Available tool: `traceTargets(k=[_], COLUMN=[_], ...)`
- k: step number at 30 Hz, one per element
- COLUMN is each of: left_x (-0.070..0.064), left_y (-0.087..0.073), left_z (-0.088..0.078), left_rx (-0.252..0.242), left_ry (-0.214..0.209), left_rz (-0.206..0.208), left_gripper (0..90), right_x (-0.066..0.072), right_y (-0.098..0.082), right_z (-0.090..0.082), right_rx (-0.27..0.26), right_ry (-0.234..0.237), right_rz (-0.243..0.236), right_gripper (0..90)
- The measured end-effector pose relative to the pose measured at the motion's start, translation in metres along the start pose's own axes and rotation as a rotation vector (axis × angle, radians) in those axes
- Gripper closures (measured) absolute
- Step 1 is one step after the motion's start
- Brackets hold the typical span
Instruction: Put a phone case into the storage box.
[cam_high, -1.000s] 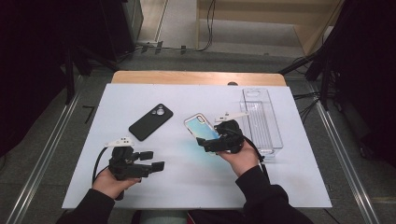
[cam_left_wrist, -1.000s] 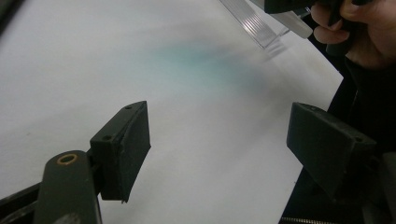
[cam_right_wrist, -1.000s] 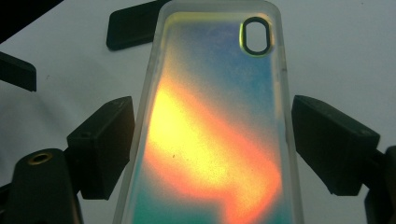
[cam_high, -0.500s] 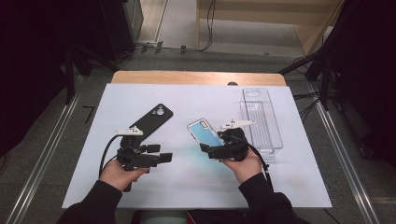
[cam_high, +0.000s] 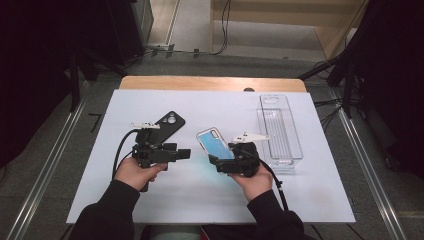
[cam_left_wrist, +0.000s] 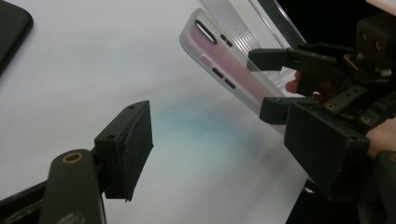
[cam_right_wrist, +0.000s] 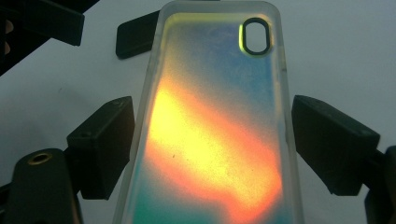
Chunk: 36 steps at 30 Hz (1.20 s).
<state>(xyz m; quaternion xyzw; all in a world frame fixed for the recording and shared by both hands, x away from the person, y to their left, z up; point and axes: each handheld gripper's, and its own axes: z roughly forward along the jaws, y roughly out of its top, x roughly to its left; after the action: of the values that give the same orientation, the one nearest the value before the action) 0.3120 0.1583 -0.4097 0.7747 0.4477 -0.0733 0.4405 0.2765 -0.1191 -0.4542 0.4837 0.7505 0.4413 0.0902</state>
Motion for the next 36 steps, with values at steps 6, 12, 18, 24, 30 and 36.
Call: traceTargets(k=[6,12,18,24,30,36], left_x=[-0.003,-0.003,0.0,0.001,0.006,0.011], left_y=[0.007,0.012,0.017,0.021,0.025,0.027], left_z=[0.005,0.009,0.013,0.018,0.027,0.034], left_rx=[-0.007,-0.017,-0.021,-0.034,-0.023,-0.009], left_ry=[0.047,0.069,0.072,0.099,0.103,0.095], left_rz=[0.021,0.016,-0.018,-0.033,-0.09,-0.148], left_gripper=[25.4,26.4,26.4,27.7,31.4,38.0], right_x=[0.006,0.012,0.016,0.02,0.025,0.029], right_y=[-0.004,-0.006,-0.01,-0.013,-0.015,-0.016], right_z=[0.008,0.014,0.019,0.023,0.028,0.029], right_rx=[-0.011,-0.044,-0.08,-0.112,-0.137,-0.152], right_ry=[-0.011,0.012,0.017,0.024,0.043,0.058], right_rz=[0.017,0.03,0.063,0.088,0.103,0.114], right_gripper=[14.7,14.7,14.7,14.7,14.6,14.7])
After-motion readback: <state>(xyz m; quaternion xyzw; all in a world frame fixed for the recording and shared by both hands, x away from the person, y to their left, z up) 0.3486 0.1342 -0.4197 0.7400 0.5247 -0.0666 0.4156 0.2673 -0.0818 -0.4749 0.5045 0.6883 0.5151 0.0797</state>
